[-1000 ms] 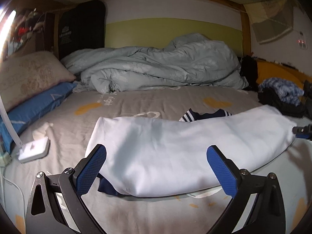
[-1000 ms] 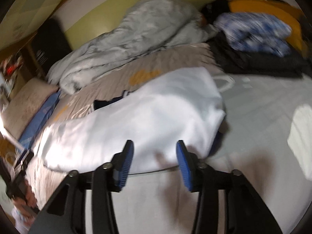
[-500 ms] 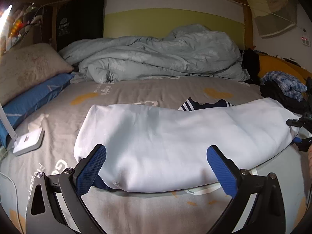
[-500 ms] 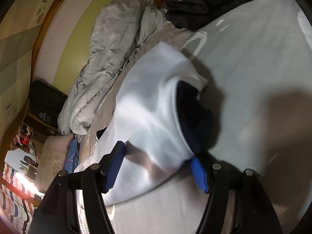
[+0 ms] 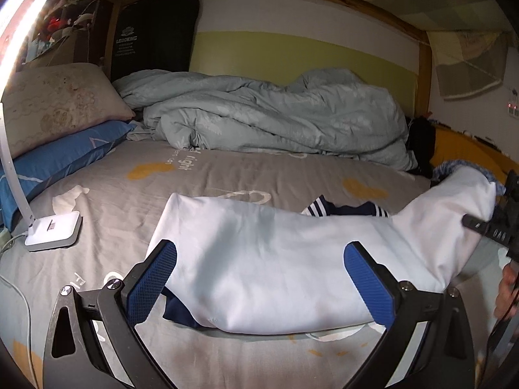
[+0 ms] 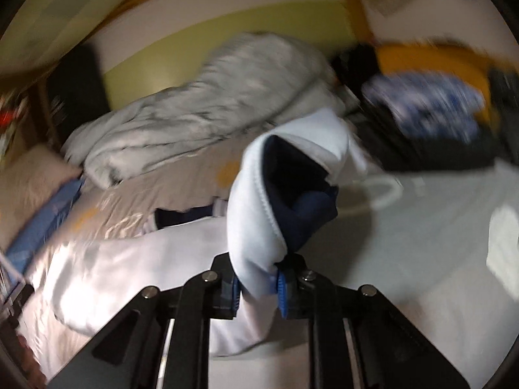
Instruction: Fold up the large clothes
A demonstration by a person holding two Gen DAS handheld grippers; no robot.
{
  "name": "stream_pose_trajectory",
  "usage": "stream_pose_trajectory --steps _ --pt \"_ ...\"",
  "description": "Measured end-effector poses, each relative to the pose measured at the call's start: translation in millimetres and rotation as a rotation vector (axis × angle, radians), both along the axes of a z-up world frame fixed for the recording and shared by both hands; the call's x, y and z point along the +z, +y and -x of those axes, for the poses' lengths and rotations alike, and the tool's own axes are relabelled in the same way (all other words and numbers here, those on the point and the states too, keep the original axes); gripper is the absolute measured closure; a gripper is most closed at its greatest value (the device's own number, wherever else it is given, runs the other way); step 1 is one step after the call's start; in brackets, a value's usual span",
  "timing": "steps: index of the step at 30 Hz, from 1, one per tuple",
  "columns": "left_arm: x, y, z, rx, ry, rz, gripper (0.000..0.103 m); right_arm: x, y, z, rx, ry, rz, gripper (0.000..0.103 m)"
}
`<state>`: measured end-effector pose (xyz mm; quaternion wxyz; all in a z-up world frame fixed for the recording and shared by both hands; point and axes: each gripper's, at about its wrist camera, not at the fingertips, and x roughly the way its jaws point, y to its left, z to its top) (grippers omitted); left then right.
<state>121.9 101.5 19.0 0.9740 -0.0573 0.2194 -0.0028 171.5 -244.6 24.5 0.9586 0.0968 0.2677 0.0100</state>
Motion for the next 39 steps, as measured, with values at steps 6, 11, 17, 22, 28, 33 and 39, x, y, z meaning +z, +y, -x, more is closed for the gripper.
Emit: stream_pose_trajectory --steps 6,11,17,22,28,33,39 --pt "3 6 2 0.001 -0.001 0.023 0.0 -11 81 -13 0.178 0.04 0.164 0.085" --pt "6 5 5 0.008 -0.024 -0.003 0.0 -46 118 -23 0.311 0.155 0.191 0.08" --pt "7 4 5 0.001 -0.023 -0.008 0.0 -48 120 -6 0.365 0.133 0.183 0.056" --pt "6 4 4 0.001 -0.017 -0.005 0.0 -48 121 16 0.416 0.113 0.234 0.049" --pt "2 3 3 -0.022 0.0 0.02 0.0 -47 92 32 0.327 0.09 0.211 0.043" --pt "-1 -2 -1 0.003 0.009 0.0 0.0 -44 91 24 0.353 0.109 0.301 0.042" --pt "-2 3 -2 0.012 0.013 0.016 0.0 -48 144 20 0.47 0.062 0.551 0.035"
